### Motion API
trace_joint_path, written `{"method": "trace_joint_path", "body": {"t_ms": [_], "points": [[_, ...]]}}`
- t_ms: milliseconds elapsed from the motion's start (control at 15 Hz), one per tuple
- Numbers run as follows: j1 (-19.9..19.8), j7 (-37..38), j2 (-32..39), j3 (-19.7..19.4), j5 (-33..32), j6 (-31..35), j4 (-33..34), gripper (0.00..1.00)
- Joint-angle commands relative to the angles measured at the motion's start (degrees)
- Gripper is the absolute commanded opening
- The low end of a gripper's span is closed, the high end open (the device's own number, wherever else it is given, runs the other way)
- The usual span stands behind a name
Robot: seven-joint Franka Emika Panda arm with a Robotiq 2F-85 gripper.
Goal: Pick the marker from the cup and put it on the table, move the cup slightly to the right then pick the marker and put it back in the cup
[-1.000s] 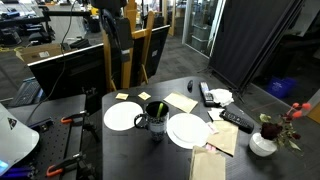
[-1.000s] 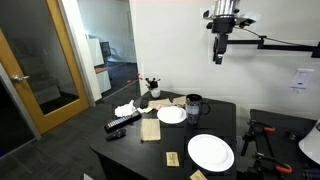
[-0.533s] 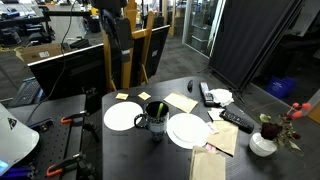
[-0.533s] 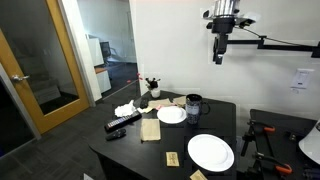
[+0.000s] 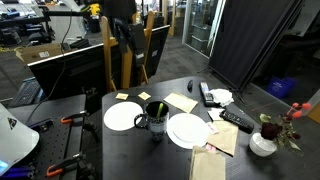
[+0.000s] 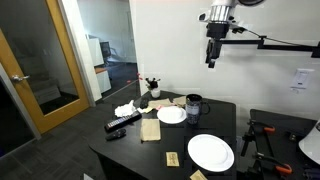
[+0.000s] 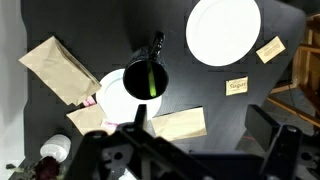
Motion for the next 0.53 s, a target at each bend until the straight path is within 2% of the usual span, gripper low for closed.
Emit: {"method": "trace_joint_path", "body": {"t_ms": [0,200,267,333,467], "points": [[-0.18,-0.18,2.24,0.58,-3.22,4.39,-0.57,1.0],[-0.09,-0.11,3.35,0.6,-4.58,5.91,-1.15,1.0],[-0.1,-0.1,3.65,0.57,-4.76,6.22,-1.34,0.94],[-0.09,-0.11,3.96,0.52,-4.69,6.36,-1.52,0.74],[-0.09,-0.09,4.81,0.49,-4.53,7.0,-1.87,0.68]]}}
